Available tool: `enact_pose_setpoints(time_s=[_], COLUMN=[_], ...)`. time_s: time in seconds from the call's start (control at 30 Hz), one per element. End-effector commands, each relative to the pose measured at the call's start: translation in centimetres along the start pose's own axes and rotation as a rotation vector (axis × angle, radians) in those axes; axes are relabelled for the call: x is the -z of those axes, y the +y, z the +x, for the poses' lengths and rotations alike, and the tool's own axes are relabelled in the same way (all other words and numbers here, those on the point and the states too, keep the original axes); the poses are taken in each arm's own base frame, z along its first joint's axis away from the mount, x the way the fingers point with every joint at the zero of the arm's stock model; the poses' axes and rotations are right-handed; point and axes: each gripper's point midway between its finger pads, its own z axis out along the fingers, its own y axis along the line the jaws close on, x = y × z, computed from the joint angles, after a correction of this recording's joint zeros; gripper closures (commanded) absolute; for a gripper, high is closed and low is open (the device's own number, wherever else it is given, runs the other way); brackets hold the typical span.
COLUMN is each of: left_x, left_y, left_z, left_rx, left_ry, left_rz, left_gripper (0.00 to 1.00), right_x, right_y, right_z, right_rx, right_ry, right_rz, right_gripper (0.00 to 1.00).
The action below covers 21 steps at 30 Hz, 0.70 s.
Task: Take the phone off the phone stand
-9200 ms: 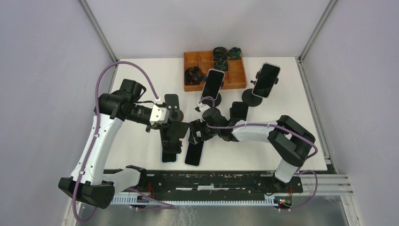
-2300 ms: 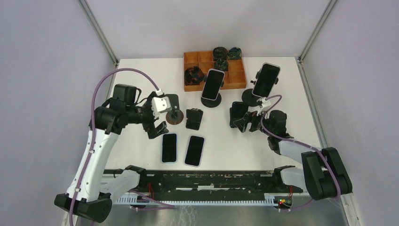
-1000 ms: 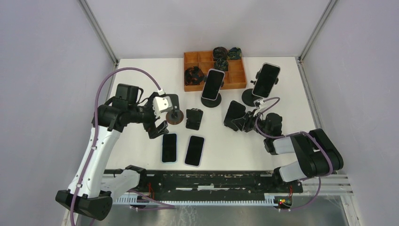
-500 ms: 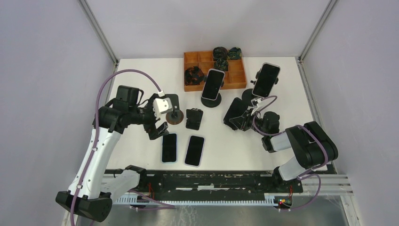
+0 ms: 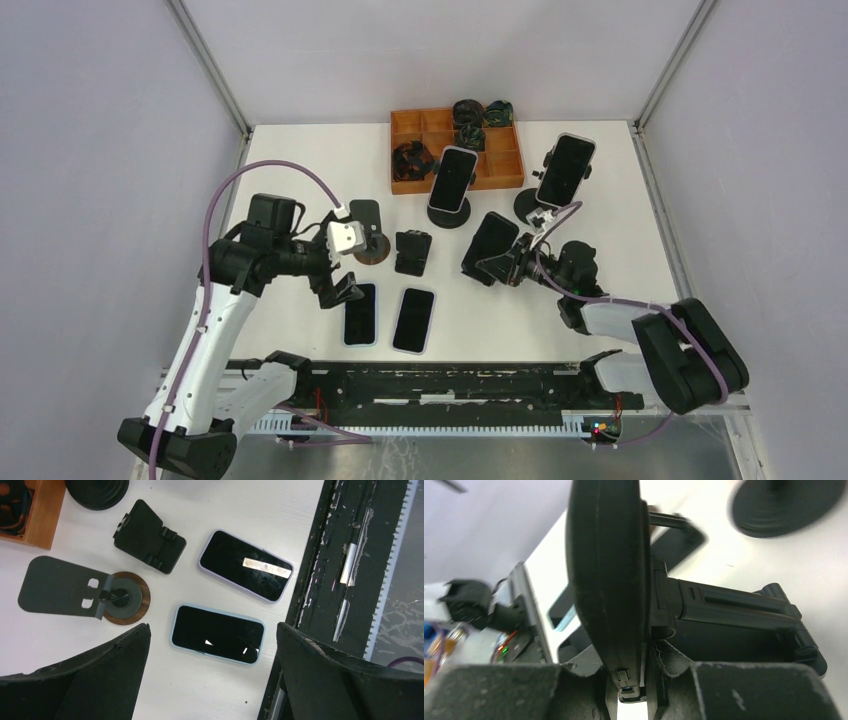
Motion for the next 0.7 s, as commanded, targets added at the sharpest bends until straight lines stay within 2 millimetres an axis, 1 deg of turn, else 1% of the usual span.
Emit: enact_pose_setpoints(time_s=[0.0, 0.1, 0.17, 0.3, 0.4, 0.5, 0.67], left_x=[-0.5, -0.5, -0.5, -0.5, -0.1, 0.6, 1.6], left_y=[-0.5, -0.2, 0.0, -0.6, -1.2, -1.8, -2.3], left_z=[-2.3, -3.2, -3.5, -3.7, -4.0, -5.1, -6.8], left_rx=[-0.088, -0.123, -0.127, -0.117, -0.144, -0.177, -0.218], left_ry=[-0.146, -0.185, -0.196, -0.218, -0.25, -0.296, -0.346], left_rz=[0.027, 0.014, 0.013, 0.026, 0.024, 0.025, 0.034], left_gripper=[0.0, 0.0, 0.0, 0.0, 0.0, 0.0, 0.0], right_x=[0.4, 1.3, 2.4, 4.6, 5.8, 6.5, 6.4], right_y=[8.6, 12.6, 15.5, 20.1, 23.0, 25.5, 28.7], right_z=[-3.2, -2.8, -2.8, -3.7, -4.3, -4.4, -4.2], right_rx=[0.129, 0.147, 0.148, 0.134, 0.127, 0.127, 0.139], right_ry=[-0.056, -0.039, -0.05, -0.098, -0.112, -0.106, -0.069], right_rz=[-0.293, -0.424, -0.53, -0.698, -0.813, -0.916, -1.032], right_gripper=[1.0, 1.0, 1.0, 1.0, 1.0, 1.0, 1.0])
